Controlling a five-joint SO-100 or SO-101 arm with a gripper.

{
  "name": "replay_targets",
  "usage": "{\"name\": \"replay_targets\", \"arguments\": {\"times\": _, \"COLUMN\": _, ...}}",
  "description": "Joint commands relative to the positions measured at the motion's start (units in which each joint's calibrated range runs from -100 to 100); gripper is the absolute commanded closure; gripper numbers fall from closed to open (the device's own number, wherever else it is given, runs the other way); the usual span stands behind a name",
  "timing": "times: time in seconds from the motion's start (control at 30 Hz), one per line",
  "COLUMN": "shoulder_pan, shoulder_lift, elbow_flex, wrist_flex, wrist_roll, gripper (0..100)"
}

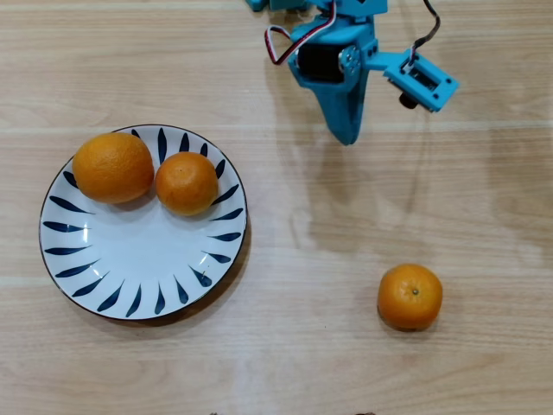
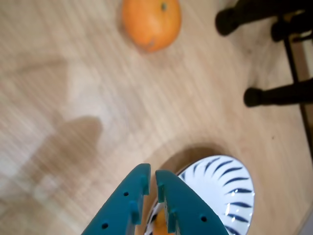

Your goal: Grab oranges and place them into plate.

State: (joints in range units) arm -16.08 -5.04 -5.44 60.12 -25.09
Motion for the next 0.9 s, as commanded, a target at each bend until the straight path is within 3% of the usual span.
{"name": "replay_targets", "arguments": {"times": 0.0, "shoulder_pan": -2.47, "shoulder_lift": 4.53, "elbow_flex": -11.44, "wrist_flex": 0.52, "wrist_roll": -0.42, "gripper": 98}}
{"name": "replay_targets", "arguments": {"times": 0.33, "shoulder_pan": -2.47, "shoulder_lift": 38.09, "elbow_flex": -61.60, "wrist_flex": 10.57, "wrist_roll": -5.96, "gripper": 97}}
{"name": "replay_targets", "arguments": {"times": 0.77, "shoulder_pan": -4.48, "shoulder_lift": 55.92, "elbow_flex": -66.13, "wrist_flex": -4.04, "wrist_roll": -10.09, "gripper": 97}}
{"name": "replay_targets", "arguments": {"times": 0.87, "shoulder_pan": -4.72, "shoulder_lift": 55.92, "elbow_flex": -66.31, "wrist_flex": -4.21, "wrist_roll": -12.18, "gripper": 91}}
